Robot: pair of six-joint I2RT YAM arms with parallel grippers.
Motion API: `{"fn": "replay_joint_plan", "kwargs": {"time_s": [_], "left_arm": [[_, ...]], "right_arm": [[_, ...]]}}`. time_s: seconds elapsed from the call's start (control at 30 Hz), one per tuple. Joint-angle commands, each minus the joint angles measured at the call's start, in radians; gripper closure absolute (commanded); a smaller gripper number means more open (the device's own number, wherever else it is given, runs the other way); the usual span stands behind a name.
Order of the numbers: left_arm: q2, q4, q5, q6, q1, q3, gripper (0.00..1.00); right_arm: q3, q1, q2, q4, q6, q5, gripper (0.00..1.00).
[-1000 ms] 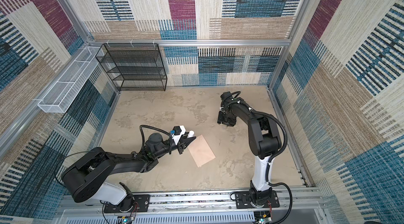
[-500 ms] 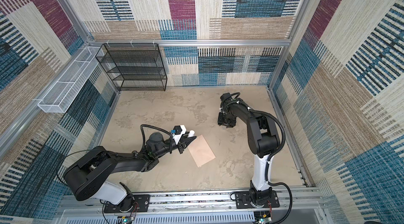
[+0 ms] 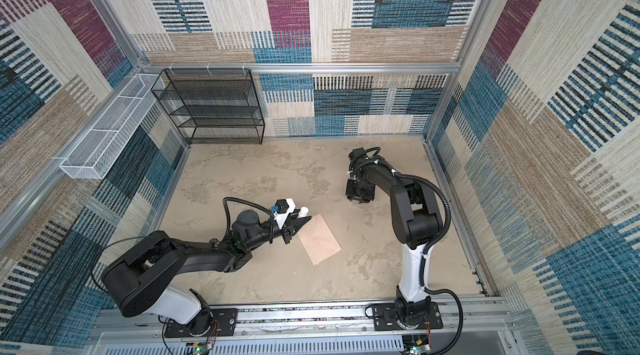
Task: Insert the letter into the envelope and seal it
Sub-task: 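Lower the right gripper and close it around the white cap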
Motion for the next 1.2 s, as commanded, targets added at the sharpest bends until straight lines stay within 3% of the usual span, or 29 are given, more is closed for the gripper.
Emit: {"fn": "replay_joint_plan", "kwargs": {"time_s": [0.0, 0.87, 0.97, 1.17], "left_arm": [[0.006, 0.061, 0.008, 0.013, -0.001, 0.005, 1.0], [0.022, 0.087, 0.007, 0.011, 0.004, 0.006, 1.0], [0.009, 0.085, 0.007, 0.01, 0.005, 0.008, 1.0], [-0.065, -0.003, 0.009, 0.034, 0.005, 0.005, 1.0]], "right_arm": [[0.01, 0.001, 0.0, 0.001, 0.012, 0.013, 0.62], [0.038, 0.0, -0.033, -0.037, -0.001, 0.007, 0.75], [0.048, 0.001, -0.099, -0.051, -0.021, -0.046, 0.75], [0.016, 0.006, -0.286, -0.013, -0.074, -0.286, 0.74]]}}
